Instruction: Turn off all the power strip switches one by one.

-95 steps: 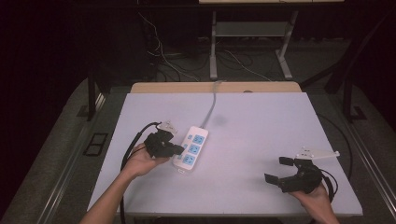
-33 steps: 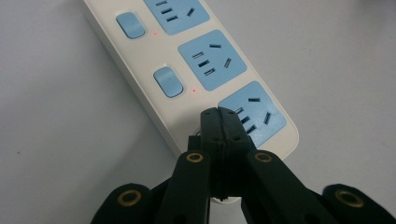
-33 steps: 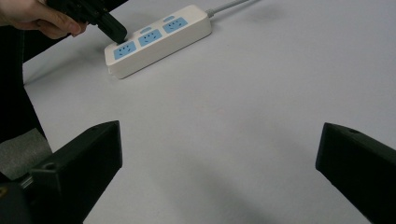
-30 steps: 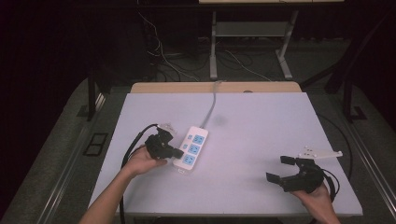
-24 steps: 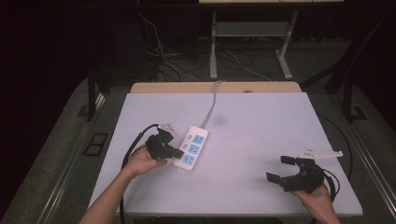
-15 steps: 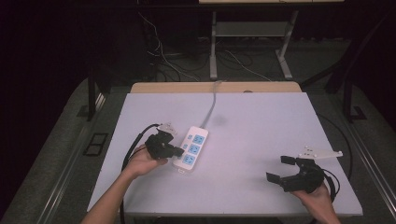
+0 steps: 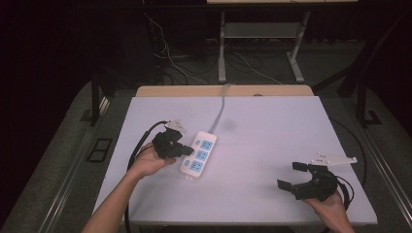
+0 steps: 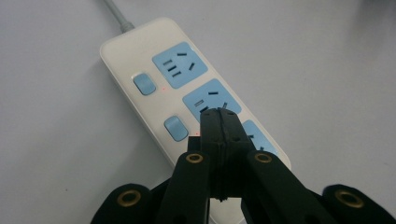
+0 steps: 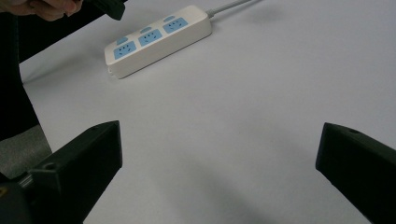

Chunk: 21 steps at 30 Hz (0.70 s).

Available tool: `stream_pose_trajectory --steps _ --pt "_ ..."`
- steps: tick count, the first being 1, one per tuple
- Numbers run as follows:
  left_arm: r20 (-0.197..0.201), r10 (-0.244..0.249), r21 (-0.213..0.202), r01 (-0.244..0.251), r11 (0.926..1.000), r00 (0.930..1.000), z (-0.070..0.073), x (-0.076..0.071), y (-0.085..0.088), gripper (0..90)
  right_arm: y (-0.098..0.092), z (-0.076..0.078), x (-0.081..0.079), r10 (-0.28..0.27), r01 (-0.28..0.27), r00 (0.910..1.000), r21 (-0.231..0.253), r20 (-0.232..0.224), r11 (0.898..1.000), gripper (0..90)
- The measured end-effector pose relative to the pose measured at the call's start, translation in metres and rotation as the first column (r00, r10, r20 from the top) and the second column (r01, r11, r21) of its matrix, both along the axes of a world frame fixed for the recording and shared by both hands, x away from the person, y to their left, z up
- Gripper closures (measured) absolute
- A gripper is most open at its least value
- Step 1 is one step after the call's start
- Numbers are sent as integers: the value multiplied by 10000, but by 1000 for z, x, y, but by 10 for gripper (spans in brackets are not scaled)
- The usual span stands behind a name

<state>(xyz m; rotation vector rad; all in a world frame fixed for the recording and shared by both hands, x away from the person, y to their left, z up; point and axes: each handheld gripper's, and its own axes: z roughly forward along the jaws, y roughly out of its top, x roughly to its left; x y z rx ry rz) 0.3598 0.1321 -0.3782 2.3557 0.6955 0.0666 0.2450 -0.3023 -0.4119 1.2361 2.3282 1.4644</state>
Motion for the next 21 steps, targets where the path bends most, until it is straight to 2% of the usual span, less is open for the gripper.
stream_pose_trajectory --steps 10,21 --pt "71 -51 247 49 9997 10000 7 8 -3 893 0 0 0 8 -8 10000 -14 -10 10000 4" --pt "-8 -84 404 84 9991 10000 4 16 -7 893 0 0 0 32 -32 10000 -26 -28 10000 4"
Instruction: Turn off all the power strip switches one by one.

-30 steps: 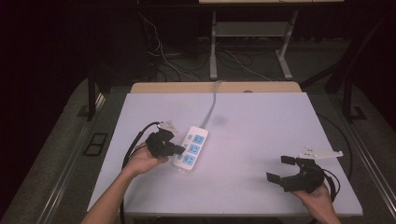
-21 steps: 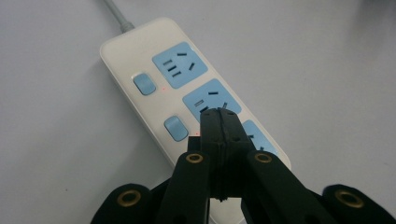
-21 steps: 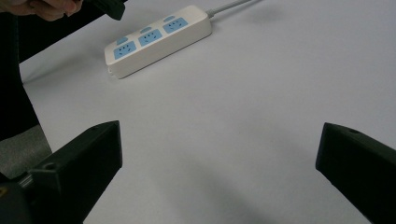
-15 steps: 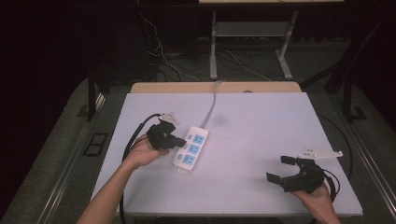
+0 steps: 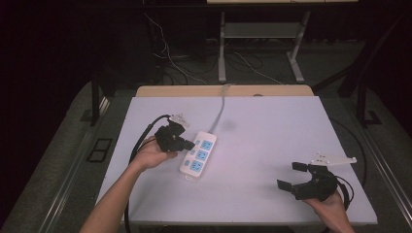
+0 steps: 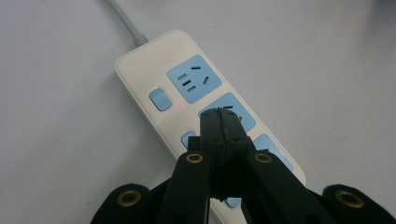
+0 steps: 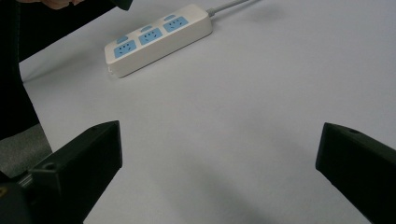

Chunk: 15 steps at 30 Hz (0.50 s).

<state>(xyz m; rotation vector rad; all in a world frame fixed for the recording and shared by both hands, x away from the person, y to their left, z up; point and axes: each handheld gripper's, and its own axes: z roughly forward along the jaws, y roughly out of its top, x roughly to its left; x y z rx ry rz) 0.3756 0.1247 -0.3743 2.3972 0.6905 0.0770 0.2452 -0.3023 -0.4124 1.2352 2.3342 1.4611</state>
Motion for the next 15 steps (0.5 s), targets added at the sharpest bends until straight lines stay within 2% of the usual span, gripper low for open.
stream_pose_trajectory --steps 15 --pt "-52 0 148 0 9999 10000 -13 10 -4 893 0 -1 1 10 -10 10000 2 16 10000 4"
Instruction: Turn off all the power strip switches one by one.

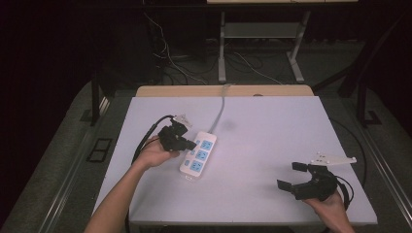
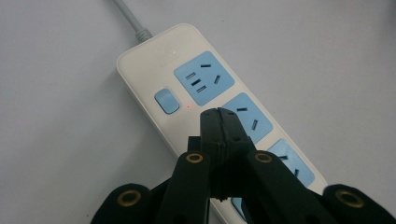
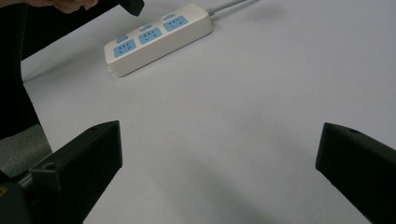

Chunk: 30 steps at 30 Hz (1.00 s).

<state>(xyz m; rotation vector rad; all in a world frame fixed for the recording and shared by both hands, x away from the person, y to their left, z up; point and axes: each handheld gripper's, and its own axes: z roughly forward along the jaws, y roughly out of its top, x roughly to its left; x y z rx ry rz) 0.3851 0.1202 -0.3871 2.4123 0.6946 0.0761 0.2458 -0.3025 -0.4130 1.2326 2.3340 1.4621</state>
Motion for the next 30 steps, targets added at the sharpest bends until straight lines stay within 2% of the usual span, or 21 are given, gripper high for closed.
stream_pose_trajectory --steps 13,25,30 --pt "-123 117 130 -115 9998 9999 -9 6 -1 893 0 0 0 16 -16 10000 -19 -16 10000 4" --pt "-262 -2 426 13 9991 9997 -15 6 -3 892 0 0 0 19 -19 10000 -22 -10 10000 4" --pt "-382 20 309 -8 9995 9993 -16 6 -3 892 0 0 0 -7 6 10000 -52 -10 10000 4"
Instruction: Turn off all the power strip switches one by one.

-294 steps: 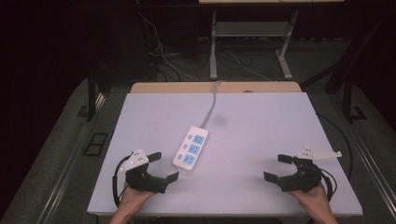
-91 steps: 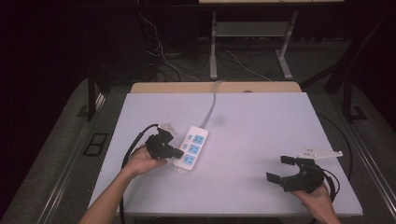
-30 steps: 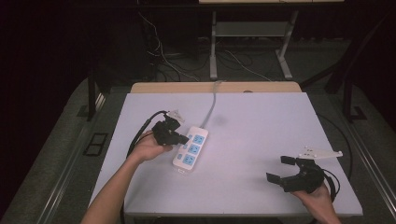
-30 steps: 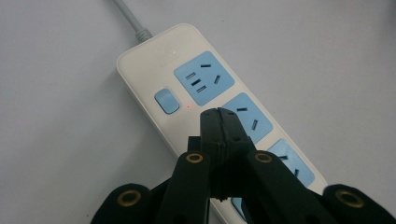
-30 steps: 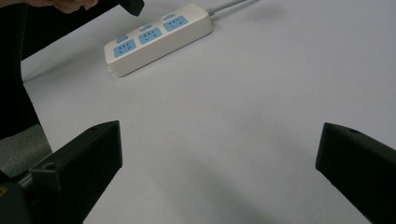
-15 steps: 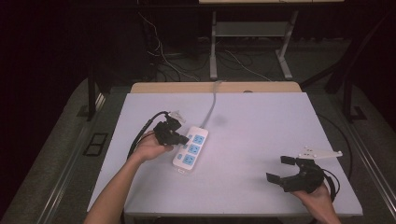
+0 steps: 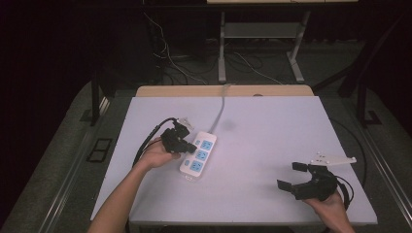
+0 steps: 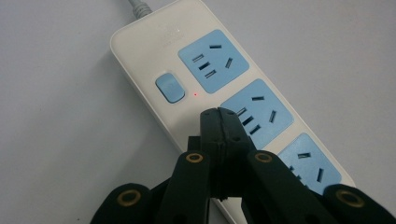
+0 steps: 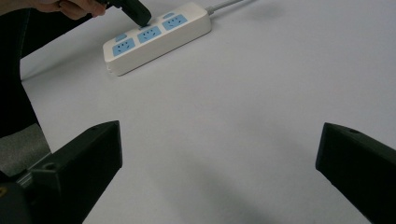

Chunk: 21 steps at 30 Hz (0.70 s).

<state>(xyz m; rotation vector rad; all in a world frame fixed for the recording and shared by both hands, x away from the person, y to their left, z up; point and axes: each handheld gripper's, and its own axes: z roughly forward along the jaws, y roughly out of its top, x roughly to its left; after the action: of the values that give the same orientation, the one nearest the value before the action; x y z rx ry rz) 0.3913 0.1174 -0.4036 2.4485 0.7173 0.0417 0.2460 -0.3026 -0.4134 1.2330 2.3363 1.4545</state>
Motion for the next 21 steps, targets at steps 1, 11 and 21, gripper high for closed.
stream_pose_trajectory --steps 1,11,21 --pt "-36 20 -28 -20 10000 10000 0 0 0 893 0 0 0 -1 1 10000 -3 9 10000 4" --pt "-271 110 -384 -121 9992 9996 -2 2 5 893 0 0 -1 -26 26 10000 -24 -11 10000 4" --pt "-543 352 -464 -377 9982 9979 -3 3 5 894 1 0 -1 -10 10 10000 -47 -4 10000 4"
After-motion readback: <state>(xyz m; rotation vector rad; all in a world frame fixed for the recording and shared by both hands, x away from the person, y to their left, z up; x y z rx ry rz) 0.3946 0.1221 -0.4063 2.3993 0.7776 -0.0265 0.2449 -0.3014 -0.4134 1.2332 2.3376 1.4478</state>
